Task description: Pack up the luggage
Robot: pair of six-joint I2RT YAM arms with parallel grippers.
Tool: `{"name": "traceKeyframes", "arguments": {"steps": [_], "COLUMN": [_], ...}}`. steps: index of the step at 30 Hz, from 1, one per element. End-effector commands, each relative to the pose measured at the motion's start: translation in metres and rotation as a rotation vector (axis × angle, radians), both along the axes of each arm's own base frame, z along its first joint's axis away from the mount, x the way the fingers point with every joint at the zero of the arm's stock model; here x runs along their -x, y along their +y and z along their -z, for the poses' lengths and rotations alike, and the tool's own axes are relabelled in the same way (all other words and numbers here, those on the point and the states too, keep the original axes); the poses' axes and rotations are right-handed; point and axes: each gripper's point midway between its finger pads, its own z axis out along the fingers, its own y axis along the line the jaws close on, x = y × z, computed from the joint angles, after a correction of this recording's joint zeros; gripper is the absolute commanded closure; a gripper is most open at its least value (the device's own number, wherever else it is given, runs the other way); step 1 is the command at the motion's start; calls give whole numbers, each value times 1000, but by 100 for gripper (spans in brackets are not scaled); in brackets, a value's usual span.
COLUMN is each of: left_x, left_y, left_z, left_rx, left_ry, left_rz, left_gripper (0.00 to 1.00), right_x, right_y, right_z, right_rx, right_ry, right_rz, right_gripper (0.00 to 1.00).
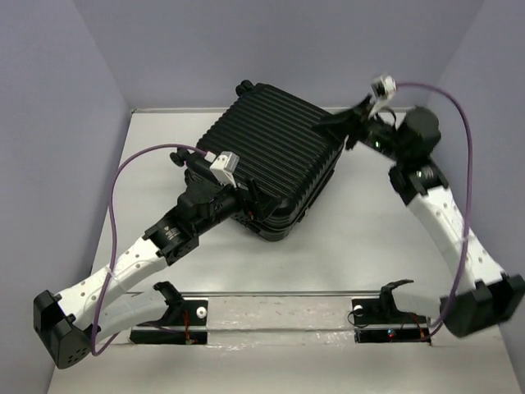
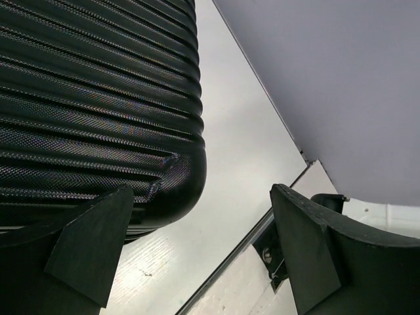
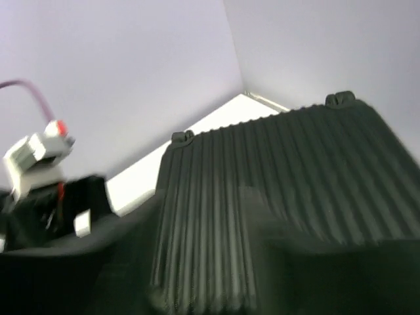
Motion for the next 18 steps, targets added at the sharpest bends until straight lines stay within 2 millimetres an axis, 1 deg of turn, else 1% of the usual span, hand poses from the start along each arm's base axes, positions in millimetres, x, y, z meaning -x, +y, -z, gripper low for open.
{"name": "traceKeyframes", "arguments": {"steps": [1, 2, 3, 5, 6, 7, 8, 9, 10, 11, 12, 13, 14, 15, 16, 18], "left_x": [1, 3, 6, 16, 20, 27, 31, 34, 39, 42, 44, 44, 45, 45, 43, 40], "left_y": [7, 8, 9, 10, 10, 10, 10, 10, 10, 10, 10, 9, 9, 7, 5, 2], "left_z": [-20, -16, -12, -3, 9, 22, 27, 33, 36, 41, 50, 51, 57, 60, 59, 66], "left_rx": [37, 25, 14, -6, -24, -40, -45, -51, -49, -53, -60, -56, -60, -58, -47, -56], "left_ry": [-69, -63, -56, -46, -28, -6, 3, 13, 19, 27, 47, 48, 56, 64, 56, 67], "left_rz": [-13, -6, 4, 43, 64, 94, 110, 120, 136, 141, 143, 142, 145, 143, 141, 141], "left_gripper": [3, 3, 3, 3, 3, 3, 3, 3, 3, 3, 2, 3, 2, 2, 2, 2], "right_x": [50, 68, 74, 82, 86, 93, 95, 95, 96, 94, 89, 84, 80, 76, 70, 63], "right_y": [-1, -8, -13, -20, -22, -24, -24, -25, -26, -26, -27, -26, -25, -25, -23, -20], "right_z": [74, 108, 126, 160, 174, 199, 210, 219, 234, 239, 240, 244, 244, 244, 247, 245], "right_rx": [-58, -66, -71, -66, -65, -59, -60, -57, -44, -39, -26, -10, 10, 13, 22, 34], "right_ry": [29, 73, 101, 155, 176, 208, 233, 243, 266, 264, 243, 252, 226, 220, 228, 199], "right_rz": [-25, -9, 13, 48, 54, 57, 59, 62, 66, 74, 88, 87, 82, 89, 91, 75], "right_gripper": [80, 89, 93, 93, 93, 93, 91, 86, 74, 68, 63, 62, 64, 70, 75, 75]}}
